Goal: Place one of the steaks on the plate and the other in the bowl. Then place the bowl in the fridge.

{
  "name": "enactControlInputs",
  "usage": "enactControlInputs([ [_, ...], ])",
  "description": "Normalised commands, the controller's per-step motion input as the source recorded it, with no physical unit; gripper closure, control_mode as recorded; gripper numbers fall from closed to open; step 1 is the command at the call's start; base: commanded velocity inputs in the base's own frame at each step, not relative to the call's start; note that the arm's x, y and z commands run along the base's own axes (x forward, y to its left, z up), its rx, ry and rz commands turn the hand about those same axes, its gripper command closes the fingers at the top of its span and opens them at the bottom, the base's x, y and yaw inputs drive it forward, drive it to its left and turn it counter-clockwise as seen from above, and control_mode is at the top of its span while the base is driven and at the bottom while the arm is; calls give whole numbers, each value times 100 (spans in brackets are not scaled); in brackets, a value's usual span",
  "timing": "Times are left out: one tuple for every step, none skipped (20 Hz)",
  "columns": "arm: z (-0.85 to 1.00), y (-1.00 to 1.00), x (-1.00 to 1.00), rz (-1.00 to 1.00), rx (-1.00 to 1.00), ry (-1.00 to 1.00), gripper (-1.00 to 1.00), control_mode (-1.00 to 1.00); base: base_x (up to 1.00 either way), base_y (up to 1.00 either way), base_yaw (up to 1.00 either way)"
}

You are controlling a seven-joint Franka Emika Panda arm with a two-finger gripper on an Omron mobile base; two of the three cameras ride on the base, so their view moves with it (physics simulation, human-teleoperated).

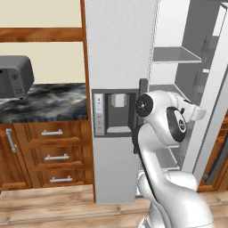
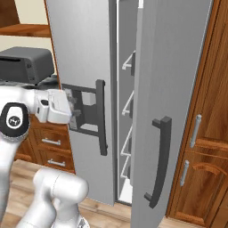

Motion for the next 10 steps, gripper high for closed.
enactControlInputs([
  [-44,-17,71,-3,-9,-7,-100,-100,0,0,0],
  [-48,-24,76,-9,-11,-8,-100,-100,0,0,0],
  [-47,-21,81,-12,-11,-7,-100,-100,0,0,0],
  [-48,-21,76,-14,-12,-7,-100,-100,0,0,0],
  [-45,-21,66,-15,-13,-7,-100,-100,0,0,0],
  [-41,-19,53,-16,-13,-7,-100,-100,0,0,0],
  [-34,-24,44,-17,-12,-5,-100,-100,0,0,0],
  [-23,-32,39,-17,-10,-2,-100,-100,0,0,0],
  [-6,-43,44,-15,-6,0,-100,-100,0,0,0],
  [0,-49,44,-11,-3,0,-100,-100,0,0,0],
])
